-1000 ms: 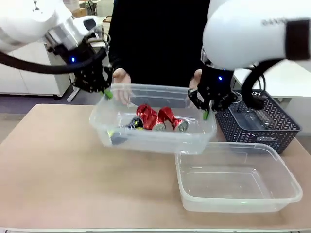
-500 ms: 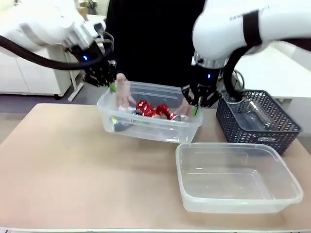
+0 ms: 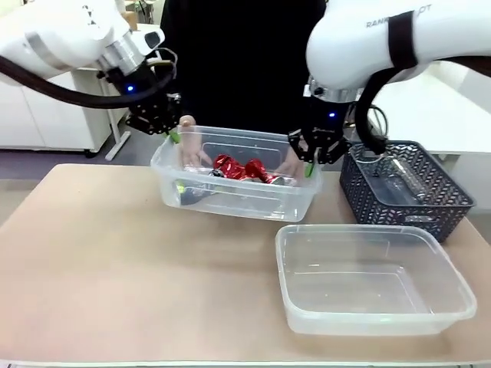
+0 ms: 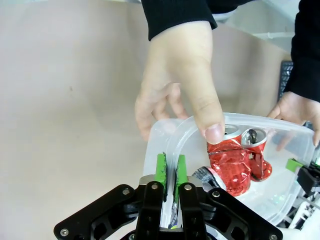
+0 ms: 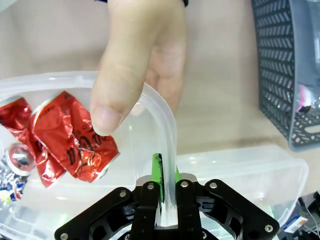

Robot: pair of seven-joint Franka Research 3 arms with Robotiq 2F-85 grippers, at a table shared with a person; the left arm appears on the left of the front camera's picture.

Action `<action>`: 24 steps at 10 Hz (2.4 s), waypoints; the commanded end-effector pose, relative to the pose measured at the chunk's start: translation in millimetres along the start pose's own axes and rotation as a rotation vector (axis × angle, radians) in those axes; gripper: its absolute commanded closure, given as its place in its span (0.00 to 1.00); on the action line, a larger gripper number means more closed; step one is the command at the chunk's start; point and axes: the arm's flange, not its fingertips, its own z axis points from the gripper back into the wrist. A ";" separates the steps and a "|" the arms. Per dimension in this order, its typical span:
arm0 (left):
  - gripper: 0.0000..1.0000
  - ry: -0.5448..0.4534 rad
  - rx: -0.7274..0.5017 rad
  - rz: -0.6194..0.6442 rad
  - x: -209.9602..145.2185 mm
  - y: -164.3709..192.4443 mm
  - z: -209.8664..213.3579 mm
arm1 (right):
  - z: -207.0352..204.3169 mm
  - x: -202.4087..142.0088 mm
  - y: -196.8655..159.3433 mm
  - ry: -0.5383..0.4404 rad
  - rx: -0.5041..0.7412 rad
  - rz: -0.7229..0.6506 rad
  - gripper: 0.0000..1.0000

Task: Sort the waste into each basket.
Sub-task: Release the Organizing box you were holding, then pick up the Organizing box on the right side of the table and lift it.

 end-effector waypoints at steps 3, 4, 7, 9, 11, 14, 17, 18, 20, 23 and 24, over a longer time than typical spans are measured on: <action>0.92 -0.016 -0.017 0.006 -2.2 -4.7 3.1 | -1.1 -6.5 4.8 0.008 -0.006 -0.012 0.96; 0.92 -0.016 -0.017 0.006 -2.2 -4.7 3.1 | -1.1 -6.5 4.8 0.008 -0.006 -0.012 0.96; 0.33 0.041 -0.082 -0.049 -4.7 -2.4 -1.5 | -4.5 -11.9 -51.7 -0.064 0.103 -0.119 0.37; 0.29 -0.016 -0.056 -0.080 -20.7 -5.2 14.5 | 13.5 -24.0 -85.6 -0.082 0.231 -0.165 0.32; 0.00 -0.089 -0.051 -0.070 -45.8 1.5 35.1 | 27.5 -35.4 -110.9 -0.054 0.357 -0.111 0.00; 0.00 -0.100 -0.170 -0.179 -71.1 2.6 59.8 | 37.2 -47.4 -136.4 -0.032 0.564 -0.051 0.00; 0.00 0.041 -0.199 -0.190 -63.0 5.4 53.6 | 25.8 -38.0 -121.7 -0.078 0.415 -0.144 0.00; 0.00 -0.096 -0.173 -0.184 -71.7 -7.2 66.1 | 39.9 -47.0 -134.6 -0.033 0.538 -0.067 0.00; 0.00 -0.096 -0.173 -0.184 -71.7 -7.2 66.1 | 39.9 -47.0 -134.6 -0.033 0.538 -0.067 0.00; 0.00 -0.096 -0.173 -0.184 -71.7 -7.2 66.1 | 39.9 -47.0 -134.6 -0.033 0.538 -0.067 0.00; 0.00 -0.096 -0.173 -0.184 -71.7 -7.2 66.1 | 39.9 -47.0 -134.6 -0.033 0.538 -0.067 0.00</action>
